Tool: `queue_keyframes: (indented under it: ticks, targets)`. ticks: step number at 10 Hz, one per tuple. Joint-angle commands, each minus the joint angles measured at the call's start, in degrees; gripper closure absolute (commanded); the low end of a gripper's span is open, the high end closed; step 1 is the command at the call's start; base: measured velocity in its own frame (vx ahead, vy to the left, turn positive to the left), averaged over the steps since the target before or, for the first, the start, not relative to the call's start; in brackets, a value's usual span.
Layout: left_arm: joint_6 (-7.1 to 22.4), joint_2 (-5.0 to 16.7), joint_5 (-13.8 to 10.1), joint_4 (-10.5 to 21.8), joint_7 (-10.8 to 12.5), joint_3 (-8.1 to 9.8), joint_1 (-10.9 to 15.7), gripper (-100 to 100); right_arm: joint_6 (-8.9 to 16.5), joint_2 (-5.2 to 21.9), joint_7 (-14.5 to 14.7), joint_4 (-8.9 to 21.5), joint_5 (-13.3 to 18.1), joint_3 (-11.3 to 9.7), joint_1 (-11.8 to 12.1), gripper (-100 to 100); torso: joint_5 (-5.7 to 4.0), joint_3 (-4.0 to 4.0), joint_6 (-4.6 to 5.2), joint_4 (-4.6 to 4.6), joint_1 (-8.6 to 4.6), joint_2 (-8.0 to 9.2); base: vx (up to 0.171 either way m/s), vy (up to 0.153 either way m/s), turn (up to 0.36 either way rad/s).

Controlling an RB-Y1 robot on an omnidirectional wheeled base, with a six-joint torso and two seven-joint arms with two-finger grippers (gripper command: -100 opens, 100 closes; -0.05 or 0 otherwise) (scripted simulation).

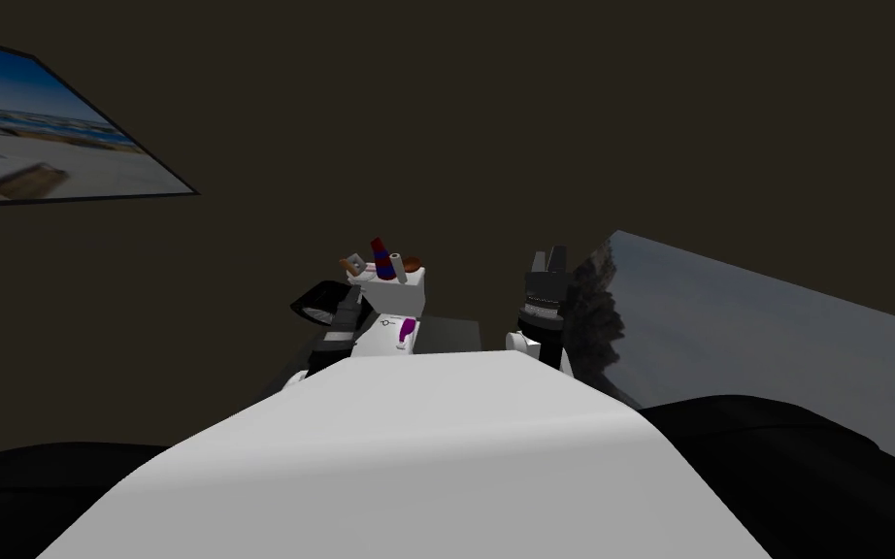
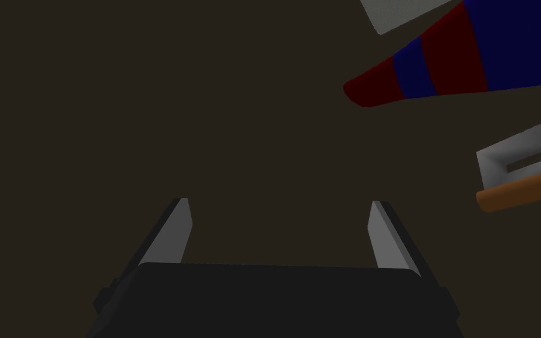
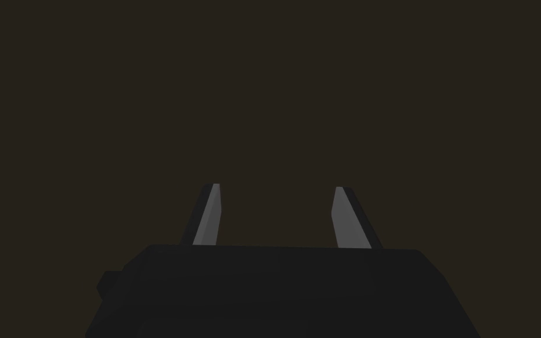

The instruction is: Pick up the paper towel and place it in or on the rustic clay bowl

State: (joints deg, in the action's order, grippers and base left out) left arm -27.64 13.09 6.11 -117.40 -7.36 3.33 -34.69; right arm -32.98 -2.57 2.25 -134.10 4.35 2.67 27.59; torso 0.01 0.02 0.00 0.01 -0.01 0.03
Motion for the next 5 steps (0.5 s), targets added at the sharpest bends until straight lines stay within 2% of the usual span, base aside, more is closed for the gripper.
queue_keyframes:
  ticks: [1,5]
  targets:
    - [1.02,0.42,2.32,0.76,-1.89,-0.02,-1.36,-100,0.0,0.0,0.0,0.0,0.0,0.0,0.0,0,0.0,0.0,0.0,0.0,0.0,0.0,-0.015,-0.014,-0.024]
    - [3.42,1.49,8.41,4.39,-6.57,-0.09,-3.67,-100,0.0,0.0,0.0,0.0,0.0,0.0,0.0,0,-0.01,-0.01,0.0,0.0,-0.02,-0.02,-0.012,-0.015,-0.028]
